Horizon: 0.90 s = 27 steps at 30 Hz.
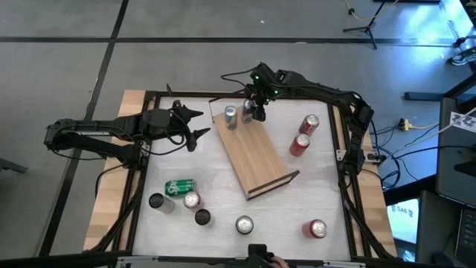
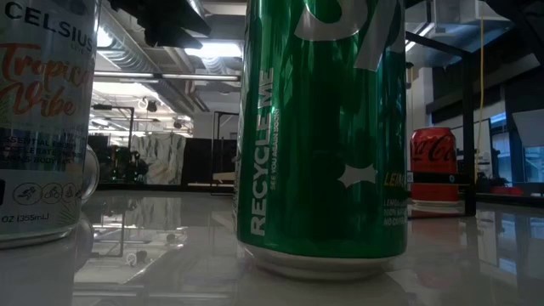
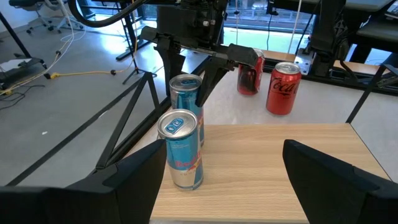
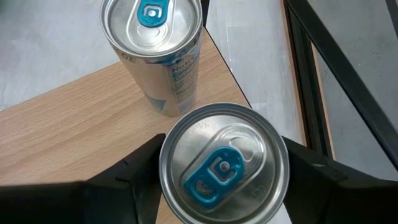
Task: Place canned beverage on shelf
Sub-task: Adjust the blue soda can on the shelf, then put the top red-white soda can on the shelf
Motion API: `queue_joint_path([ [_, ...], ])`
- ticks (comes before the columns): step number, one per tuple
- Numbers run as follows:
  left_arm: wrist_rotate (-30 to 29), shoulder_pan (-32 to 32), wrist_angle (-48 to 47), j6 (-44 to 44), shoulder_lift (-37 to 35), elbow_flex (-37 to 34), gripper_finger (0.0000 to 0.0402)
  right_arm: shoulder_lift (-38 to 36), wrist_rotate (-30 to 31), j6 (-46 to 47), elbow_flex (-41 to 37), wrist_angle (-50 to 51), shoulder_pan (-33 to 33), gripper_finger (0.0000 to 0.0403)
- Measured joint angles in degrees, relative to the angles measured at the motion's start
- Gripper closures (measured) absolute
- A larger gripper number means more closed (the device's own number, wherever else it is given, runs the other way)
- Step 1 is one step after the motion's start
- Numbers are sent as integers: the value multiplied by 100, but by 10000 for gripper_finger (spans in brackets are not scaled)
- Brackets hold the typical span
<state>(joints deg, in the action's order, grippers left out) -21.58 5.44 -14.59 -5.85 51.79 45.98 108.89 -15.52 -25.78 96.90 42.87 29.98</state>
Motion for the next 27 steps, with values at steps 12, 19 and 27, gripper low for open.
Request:
queue_joint_path([
  [12,-2,0,0,0,0,0,90,1,0,-2,0,-3,0,126],
  [19,0,-1,2,-2,0,0,90,-4,-1,-2,11,-20,0,52],
  [27,-2,2,0,0,0,0,90,-6,-1,-4,11,-2,0,22],
])
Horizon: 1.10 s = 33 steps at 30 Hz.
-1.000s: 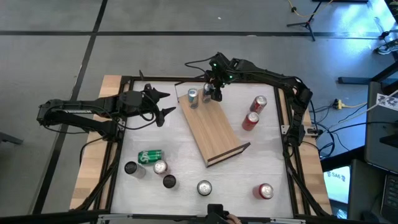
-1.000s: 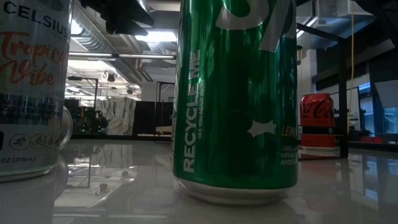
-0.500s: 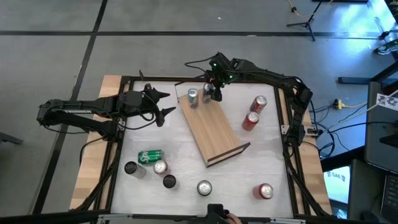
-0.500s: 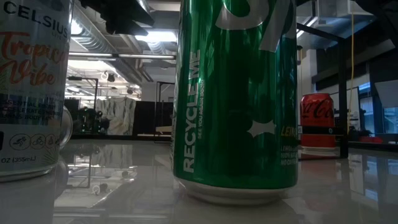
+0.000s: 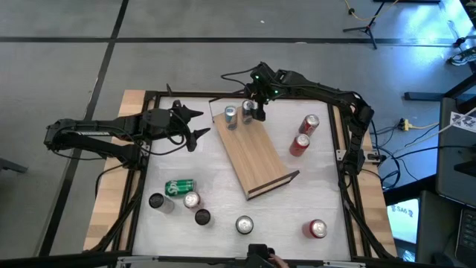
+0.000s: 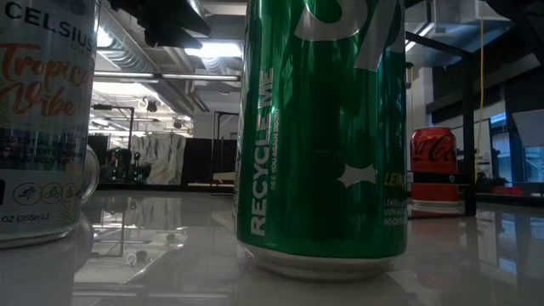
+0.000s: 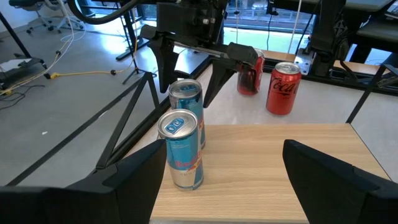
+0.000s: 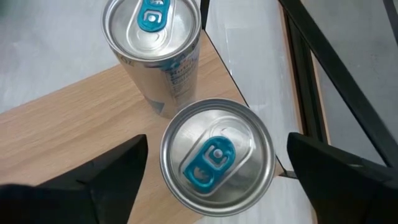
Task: Place canned beverage on shelf
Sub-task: Put the top red-white soda can on the shelf
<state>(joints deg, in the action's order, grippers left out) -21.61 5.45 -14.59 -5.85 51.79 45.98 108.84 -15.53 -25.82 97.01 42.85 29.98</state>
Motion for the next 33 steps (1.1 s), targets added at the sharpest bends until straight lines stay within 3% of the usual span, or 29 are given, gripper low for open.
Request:
queue_joint_path([
  [13,2,-2,2,0,0,0,90,2,4,127,281,350,0,24],
  [20,22,0,2,0,0,0,90,-2,95,136,947,1280,0,24],
  [27,630,-2,2,42,-2,0,90,-4,95,141,1446,2071,-95,24],
  [33,772,-2,2,44,-2,0,90,-177,243,31,1570,2837,-340,24],
])
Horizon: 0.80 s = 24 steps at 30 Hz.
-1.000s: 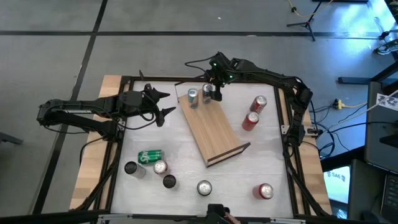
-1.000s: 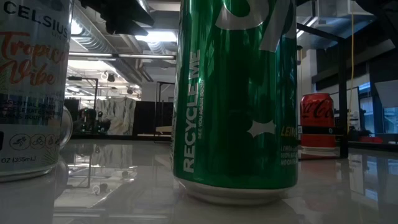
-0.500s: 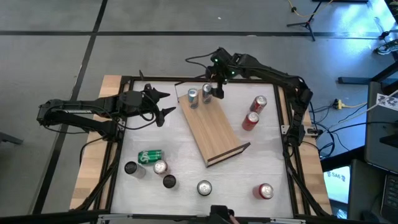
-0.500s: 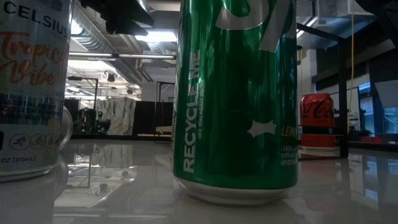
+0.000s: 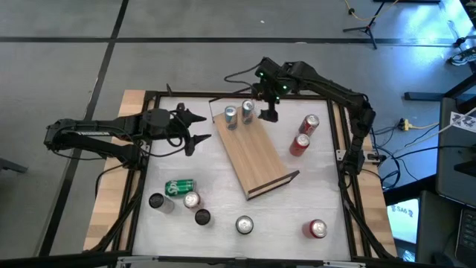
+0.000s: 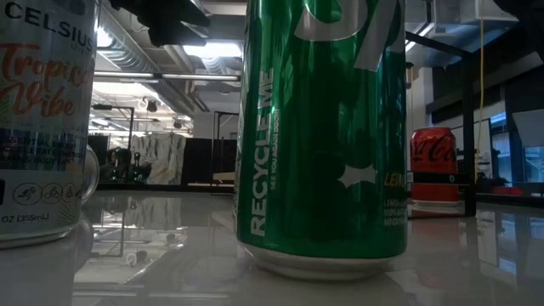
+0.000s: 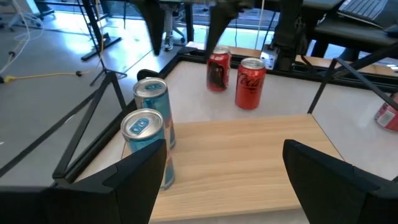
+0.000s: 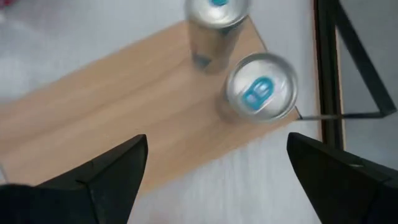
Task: Place canned beverage on shelf
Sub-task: Put the top red-white soda can on the shelf
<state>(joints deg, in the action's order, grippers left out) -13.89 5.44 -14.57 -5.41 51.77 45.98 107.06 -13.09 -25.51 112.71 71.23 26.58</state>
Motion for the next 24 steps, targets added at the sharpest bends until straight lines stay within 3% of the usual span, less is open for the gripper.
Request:
queue_joint_path([
  [5,4,1,0,245,0,0,90,-424,350,267,6,804,-206,24],
  [12,7,1,0,286,0,0,90,-1326,153,680,-204,1165,-155,24],
  [18,7,1,2,286,0,0,90,-2276,217,689,-1316,806,201,24],
  [24,7,1,0,284,0,0,90,-2925,671,410,-2679,337,797,24],
])
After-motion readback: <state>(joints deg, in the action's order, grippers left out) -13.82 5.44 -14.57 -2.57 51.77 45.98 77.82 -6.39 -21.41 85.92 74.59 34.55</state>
